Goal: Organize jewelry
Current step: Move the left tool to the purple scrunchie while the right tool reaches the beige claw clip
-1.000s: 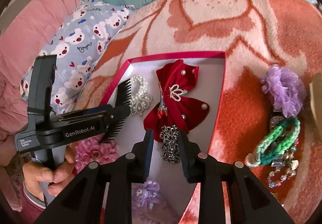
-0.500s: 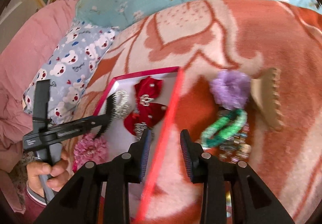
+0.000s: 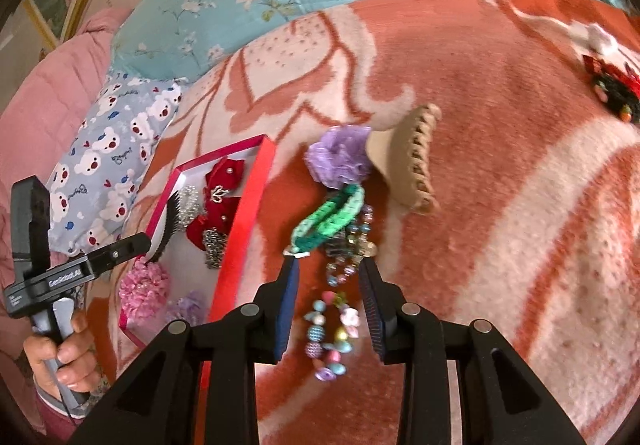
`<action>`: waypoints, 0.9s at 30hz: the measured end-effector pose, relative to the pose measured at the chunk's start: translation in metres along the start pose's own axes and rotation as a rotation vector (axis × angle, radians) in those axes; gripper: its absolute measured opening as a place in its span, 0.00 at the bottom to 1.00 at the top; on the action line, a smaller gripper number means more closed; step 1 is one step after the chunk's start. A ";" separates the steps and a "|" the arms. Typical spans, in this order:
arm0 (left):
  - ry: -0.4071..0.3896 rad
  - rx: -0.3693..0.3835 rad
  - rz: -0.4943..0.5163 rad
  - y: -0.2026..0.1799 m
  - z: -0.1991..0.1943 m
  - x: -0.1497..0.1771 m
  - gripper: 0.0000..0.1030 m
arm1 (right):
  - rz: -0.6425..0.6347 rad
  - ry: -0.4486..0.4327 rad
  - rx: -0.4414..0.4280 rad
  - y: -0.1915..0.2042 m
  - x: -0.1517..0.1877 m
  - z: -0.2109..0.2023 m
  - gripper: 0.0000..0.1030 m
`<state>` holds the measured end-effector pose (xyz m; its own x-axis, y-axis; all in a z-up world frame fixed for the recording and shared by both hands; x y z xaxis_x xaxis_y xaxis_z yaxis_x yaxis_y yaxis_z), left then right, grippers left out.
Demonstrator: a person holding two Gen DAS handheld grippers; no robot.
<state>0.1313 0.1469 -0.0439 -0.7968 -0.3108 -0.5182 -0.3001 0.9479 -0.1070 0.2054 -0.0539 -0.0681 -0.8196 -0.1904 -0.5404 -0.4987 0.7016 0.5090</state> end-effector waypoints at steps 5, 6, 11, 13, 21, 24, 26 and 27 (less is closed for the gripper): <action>0.006 0.020 0.031 -0.024 0.000 0.003 0.60 | 0.018 -0.020 0.009 -0.012 -0.002 -0.011 0.35; 0.007 0.022 0.035 -0.028 0.000 0.003 0.60 | 0.020 -0.025 0.011 -0.014 -0.003 -0.013 0.35; 0.010 0.032 0.053 -0.044 0.006 -0.002 0.60 | 0.036 -0.040 0.017 -0.024 -0.009 -0.015 0.41; 0.012 0.035 0.059 -0.050 0.010 -0.006 0.60 | 0.039 -0.041 0.019 -0.027 -0.012 -0.013 0.42; 0.035 0.047 0.087 -0.073 0.035 -0.025 0.60 | 0.039 -0.016 0.057 -0.047 -0.030 0.014 0.51; 0.045 0.042 0.093 -0.077 0.047 -0.034 0.60 | 0.025 0.003 0.076 -0.053 -0.037 0.029 0.54; 0.051 0.038 0.094 -0.078 0.055 -0.039 0.60 | 0.018 0.018 0.082 -0.057 -0.043 0.041 0.56; 0.055 0.038 0.092 -0.078 0.058 -0.042 0.60 | 0.017 0.026 0.086 -0.059 -0.045 0.047 0.57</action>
<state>0.2186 0.0899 -0.0634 -0.8479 -0.2250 -0.4800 -0.2052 0.9742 -0.0942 0.2856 -0.0548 -0.1052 -0.8351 -0.1951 -0.5143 -0.4598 0.7608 0.4580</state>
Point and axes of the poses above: each gripper's, at about its wrist camera, not at the fingertips, and z roughly the way its jaws point, y to its left, x to its underside, the point moved 10 cm from there along z, roughly the way its jaws point, and after that the axes turned 8 degrees about -x, right-handed, at the moved point
